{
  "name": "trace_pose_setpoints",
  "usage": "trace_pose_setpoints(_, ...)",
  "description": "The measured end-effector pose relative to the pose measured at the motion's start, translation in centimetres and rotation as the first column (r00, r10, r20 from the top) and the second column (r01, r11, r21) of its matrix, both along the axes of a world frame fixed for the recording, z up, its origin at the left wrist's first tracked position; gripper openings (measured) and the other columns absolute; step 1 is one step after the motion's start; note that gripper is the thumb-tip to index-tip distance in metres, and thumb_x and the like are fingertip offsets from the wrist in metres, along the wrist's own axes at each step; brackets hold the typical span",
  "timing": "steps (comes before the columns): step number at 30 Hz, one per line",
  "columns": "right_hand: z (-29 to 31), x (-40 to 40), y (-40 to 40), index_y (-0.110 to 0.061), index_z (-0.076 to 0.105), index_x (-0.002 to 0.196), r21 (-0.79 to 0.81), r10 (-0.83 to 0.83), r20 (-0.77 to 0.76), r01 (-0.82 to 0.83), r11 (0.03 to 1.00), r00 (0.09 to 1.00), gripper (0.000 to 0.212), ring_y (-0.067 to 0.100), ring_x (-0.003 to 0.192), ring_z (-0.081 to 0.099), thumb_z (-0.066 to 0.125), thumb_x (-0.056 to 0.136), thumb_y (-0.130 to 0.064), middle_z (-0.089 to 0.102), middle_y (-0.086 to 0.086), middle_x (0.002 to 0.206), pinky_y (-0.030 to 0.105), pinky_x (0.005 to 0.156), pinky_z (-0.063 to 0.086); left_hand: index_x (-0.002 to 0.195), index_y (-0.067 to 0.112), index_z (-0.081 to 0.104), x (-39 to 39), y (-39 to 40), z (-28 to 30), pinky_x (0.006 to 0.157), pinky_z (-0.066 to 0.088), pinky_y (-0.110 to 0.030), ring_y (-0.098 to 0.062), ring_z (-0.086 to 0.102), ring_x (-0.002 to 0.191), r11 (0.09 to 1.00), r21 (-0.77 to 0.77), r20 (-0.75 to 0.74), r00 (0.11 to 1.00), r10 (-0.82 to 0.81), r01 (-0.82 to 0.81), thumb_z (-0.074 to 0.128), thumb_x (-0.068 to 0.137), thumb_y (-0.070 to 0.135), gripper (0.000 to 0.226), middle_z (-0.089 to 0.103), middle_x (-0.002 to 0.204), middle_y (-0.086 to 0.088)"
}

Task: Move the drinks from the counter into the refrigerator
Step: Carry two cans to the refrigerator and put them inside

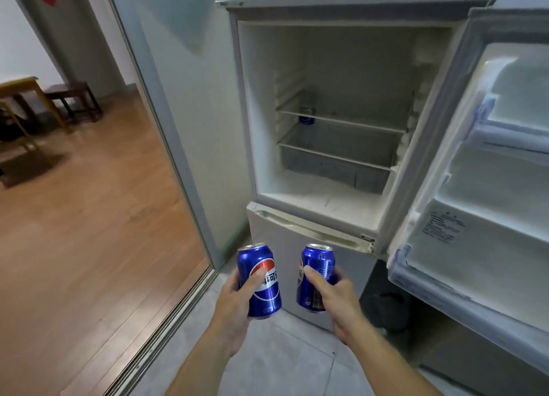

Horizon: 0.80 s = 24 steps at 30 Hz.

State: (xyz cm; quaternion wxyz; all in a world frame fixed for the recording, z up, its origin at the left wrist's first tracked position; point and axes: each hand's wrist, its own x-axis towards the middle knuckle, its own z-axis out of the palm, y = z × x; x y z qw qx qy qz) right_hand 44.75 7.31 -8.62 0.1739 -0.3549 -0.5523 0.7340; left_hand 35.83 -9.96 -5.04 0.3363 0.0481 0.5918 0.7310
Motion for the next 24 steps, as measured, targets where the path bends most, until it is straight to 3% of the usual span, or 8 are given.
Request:
trace_pose_setpoints(5, 1.9, -8.3, 5.7, -0.03, 0.069, 0.102, 0.082, -0.059, -0.017, 0.06, 0.995, 0.998, 0.032, 0.008, 0.083, 0.071, 0.085, 0.074, -0.032, 0.076, -0.01, 0.091, 0.019, 0.06, 0.053, 0.113, 0.042, 0.068, -8.8, 5.2, 1.2, 0.074, 0.056, -0.036, -0.021, 0.069, 0.105, 1.0, -0.011, -0.043, 0.999, -0.021, 0.02, 0.085, 0.059, 0.051, 0.058, 0.073, 0.115, 0.003)
trace_pose_setpoints(8, 3.5, -13.3, 9.4, -0.031, 0.066, 0.107, 0.177, -0.08, -0.026, 0.083, 0.981, 0.996, 0.039, 0.004, 0.086, 0.069, 0.086, 0.073, -0.033, 0.073, -0.012, 0.096, 0.019, 0.067, 0.052, 0.115, 0.037, 0.066, -13.5, 8.5, 2.1, 0.087, 0.056, -0.043, -0.022, 0.068, 0.106, 1.0, -0.011, -0.081, 0.996, -0.023, 0.022, 0.082, 0.057, 0.052, 0.063, 0.073, 0.113, 0.002)
trace_pose_setpoints(11, 4.8, -17.7, 12.6, -0.036, 0.063, 0.101, 0.283, -0.125, -0.04, 0.132, 0.95, 0.991, 0.04, -0.005, 0.079, 0.067, 0.087, 0.07, -0.031, 0.071, -0.021, 0.09, 0.012, 0.062, 0.053, 0.118, 0.031, 0.064, -17.8, 11.3, 2.2, 0.081, 0.056, -0.033, -0.023, 0.069, 0.105, 1.0, -0.002, -0.122, 0.992, -0.018, 0.018, 0.084, 0.058, 0.05, 0.066, 0.074, 0.111, 0.0)
trace_pose_setpoints(13, 5.2, -20.7, 14.7, -0.031, 0.065, 0.095, 0.36, -0.189, -0.046, 0.192, 0.913, 0.981, 0.036, 0.004, 0.077, 0.069, 0.088, 0.067, -0.032, 0.073, -0.013, 0.086, 0.025, 0.068, 0.059, 0.114, 0.035, 0.065, -20.7, 12.9, 2.1, 0.077, 0.056, -0.028, -0.019, 0.07, 0.102, 0.999, -0.001, -0.155, 0.987, -0.032, 0.033, 0.088, 0.06, 0.049, 0.06, 0.074, 0.109, 0.001)
trace_pose_setpoints(15, 5.5, -23.7, 16.7, -0.026, 0.066, 0.091, 0.434, -0.251, -0.023, 0.236, 0.869, 0.968, 0.038, 0.015, 0.079, 0.07, 0.088, 0.063, -0.038, 0.072, -0.005, 0.087, 0.038, 0.074, 0.061, 0.112, 0.039, 0.065, -23.5, 14.5, 1.8, 0.082, 0.056, -0.035, -0.019, 0.07, 0.102, 0.998, -0.008, -0.177, 0.982, -0.065, 0.065, 0.087, 0.061, 0.047, 0.057, 0.073, 0.109, 0.002)
trace_pose_setpoints(19, 5.0, -29.5, 20.4, -0.034, 0.064, 0.103, 0.557, -0.288, 0.019, 0.229, 0.798, 0.957, 0.05, 0.007, 0.089, 0.066, 0.086, 0.06, -0.049, 0.069, -0.012, 0.101, 0.021, 0.07, 0.052, 0.113, 0.046, 0.062, -28.7, 17.8, 1.0, 0.09, 0.054, -0.039, -0.014, 0.07, 0.103, 0.989, -0.023, -0.222, 0.964, -0.149, 0.147, 0.089, 0.056, 0.051, 0.063, 0.073, 0.112, 0.007)
trace_pose_setpoints(21, 4.7, -32.5, 22.2, -0.032, 0.062, 0.113, 0.564, -0.295, 0.04, 0.222, 0.796, 0.955, 0.061, 0.013, 0.099, 0.065, 0.087, 0.06, -0.049, 0.067, -0.007, 0.112, 0.025, 0.078, 0.052, 0.11, 0.052, 0.06, -31.0, 19.3, 1.0, 0.09, 0.054, -0.037, -0.009, 0.07, 0.101, 0.98, -0.059, -0.252, 0.947, -0.199, 0.191, 0.09, 0.051, 0.058, 0.066, 0.072, 0.111, 0.011)
trace_pose_setpoints(24, 4.7, -36.7, 24.2, -0.038, 0.06, 0.103, 0.566, -0.304, 0.006, 0.247, 0.787, 0.953, 0.051, 0.013, 0.097, 0.065, 0.091, 0.062, -0.035, 0.067, -0.015, 0.1, 0.024, 0.076, 0.05, 0.109, 0.053, 0.059, -33.8, 21.1, 1.0, 0.091, 0.054, -0.037, -0.009, 0.069, 0.1, 0.967, -0.085, -0.278, 0.927, -0.253, 0.238, 0.09, 0.049, 0.06, 0.068, 0.072, 0.11, 0.012)
